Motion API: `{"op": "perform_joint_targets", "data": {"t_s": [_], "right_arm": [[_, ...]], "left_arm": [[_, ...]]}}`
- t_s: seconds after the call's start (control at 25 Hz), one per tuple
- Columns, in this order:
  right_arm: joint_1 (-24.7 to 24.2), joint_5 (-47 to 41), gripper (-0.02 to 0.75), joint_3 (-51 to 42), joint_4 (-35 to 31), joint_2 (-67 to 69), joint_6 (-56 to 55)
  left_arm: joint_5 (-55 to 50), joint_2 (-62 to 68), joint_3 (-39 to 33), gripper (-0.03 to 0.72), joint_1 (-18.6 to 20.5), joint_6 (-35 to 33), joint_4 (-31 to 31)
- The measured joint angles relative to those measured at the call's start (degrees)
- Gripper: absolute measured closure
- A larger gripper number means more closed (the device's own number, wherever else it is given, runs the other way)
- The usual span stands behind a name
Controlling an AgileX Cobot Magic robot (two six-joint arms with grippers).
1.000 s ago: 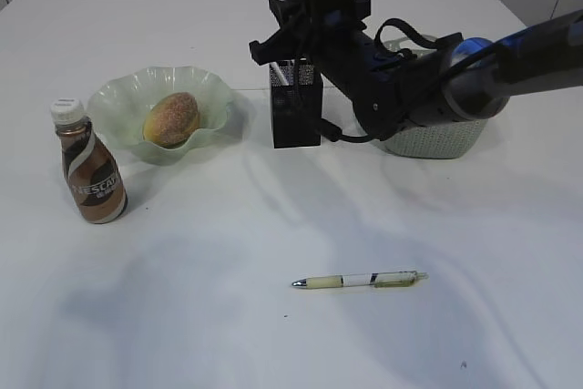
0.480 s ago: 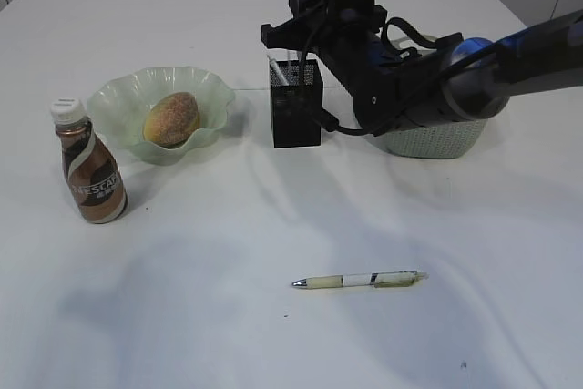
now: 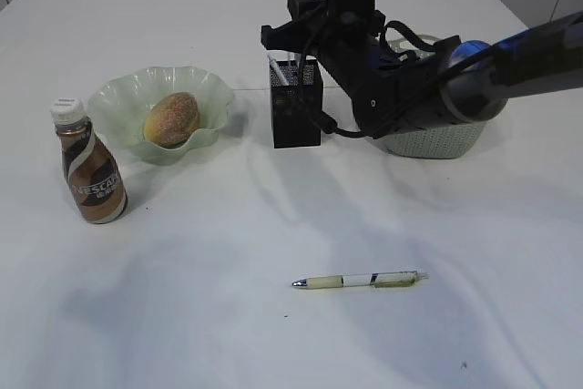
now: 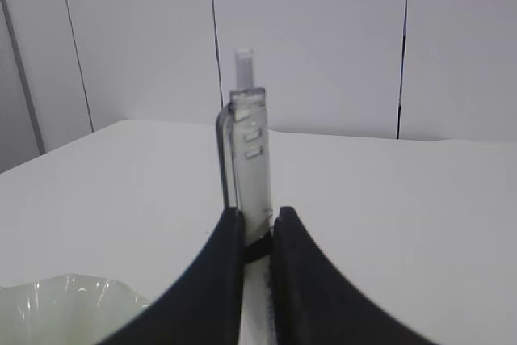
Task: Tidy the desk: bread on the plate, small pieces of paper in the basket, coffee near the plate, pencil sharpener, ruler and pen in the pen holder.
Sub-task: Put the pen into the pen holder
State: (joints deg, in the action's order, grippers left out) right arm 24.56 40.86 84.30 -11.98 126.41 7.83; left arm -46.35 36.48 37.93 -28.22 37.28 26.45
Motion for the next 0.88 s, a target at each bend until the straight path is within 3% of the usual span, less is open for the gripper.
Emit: {"op": "perform_joint_targets", "data": {"t_s": [0.88], "right_arm": [[0.0,-3.3,0.661,5.7,0.0,3.3,1.9]], "left_arm": [[0.1,0.0,0.0,0.510,0.0,0.0,0.0]]}}
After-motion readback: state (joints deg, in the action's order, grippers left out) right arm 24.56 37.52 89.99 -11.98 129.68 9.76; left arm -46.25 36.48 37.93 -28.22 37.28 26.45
